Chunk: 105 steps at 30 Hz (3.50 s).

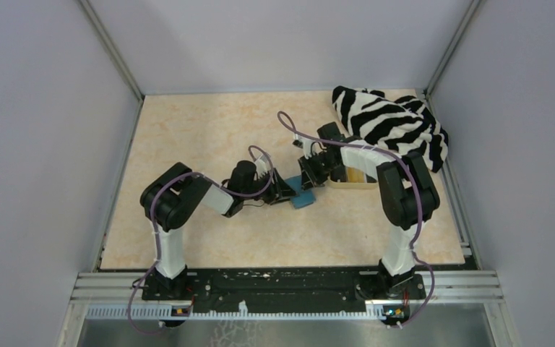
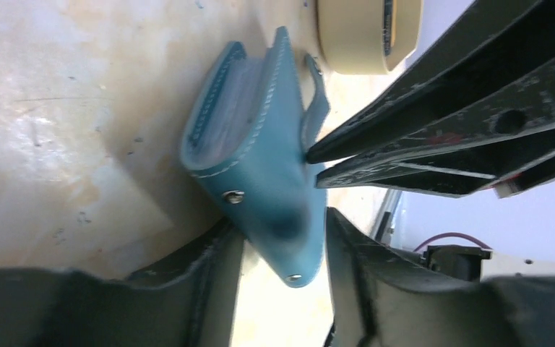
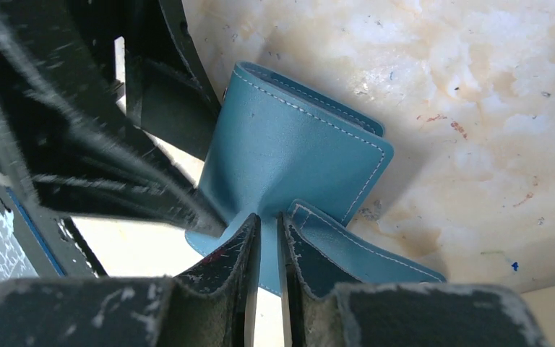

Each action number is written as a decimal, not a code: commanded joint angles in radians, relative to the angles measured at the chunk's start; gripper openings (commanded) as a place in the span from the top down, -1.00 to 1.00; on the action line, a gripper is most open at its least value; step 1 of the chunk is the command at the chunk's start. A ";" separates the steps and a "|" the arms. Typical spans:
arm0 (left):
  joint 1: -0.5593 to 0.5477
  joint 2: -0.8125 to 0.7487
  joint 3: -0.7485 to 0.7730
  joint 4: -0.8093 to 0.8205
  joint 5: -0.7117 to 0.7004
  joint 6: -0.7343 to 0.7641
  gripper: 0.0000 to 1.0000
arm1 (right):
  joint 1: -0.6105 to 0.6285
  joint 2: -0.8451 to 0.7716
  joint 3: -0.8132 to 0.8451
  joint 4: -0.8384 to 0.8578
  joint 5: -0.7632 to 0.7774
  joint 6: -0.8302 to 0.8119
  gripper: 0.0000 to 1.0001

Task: Put the credit cards into the card holder
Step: Close the card holder at the center of the board.

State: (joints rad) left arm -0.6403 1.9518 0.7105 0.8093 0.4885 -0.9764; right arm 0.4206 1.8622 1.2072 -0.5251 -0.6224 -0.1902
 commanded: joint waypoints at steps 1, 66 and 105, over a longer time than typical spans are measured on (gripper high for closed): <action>-0.023 0.074 -0.030 0.046 -0.090 -0.049 0.12 | -0.005 0.036 0.014 -0.015 0.026 -0.016 0.70; -0.366 -0.843 -0.330 -0.206 -0.360 0.782 -0.93 | -0.370 -0.568 -0.246 0.321 -0.539 -0.240 -0.55; -0.044 -0.156 -0.171 0.043 -0.075 0.380 0.74 | -0.008 0.247 0.451 -0.351 -0.134 -0.393 0.18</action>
State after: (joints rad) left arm -0.6872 1.7725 0.5289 0.8738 0.4347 -0.6106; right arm 0.4015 2.0872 1.6070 -0.8555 -0.7586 -0.5694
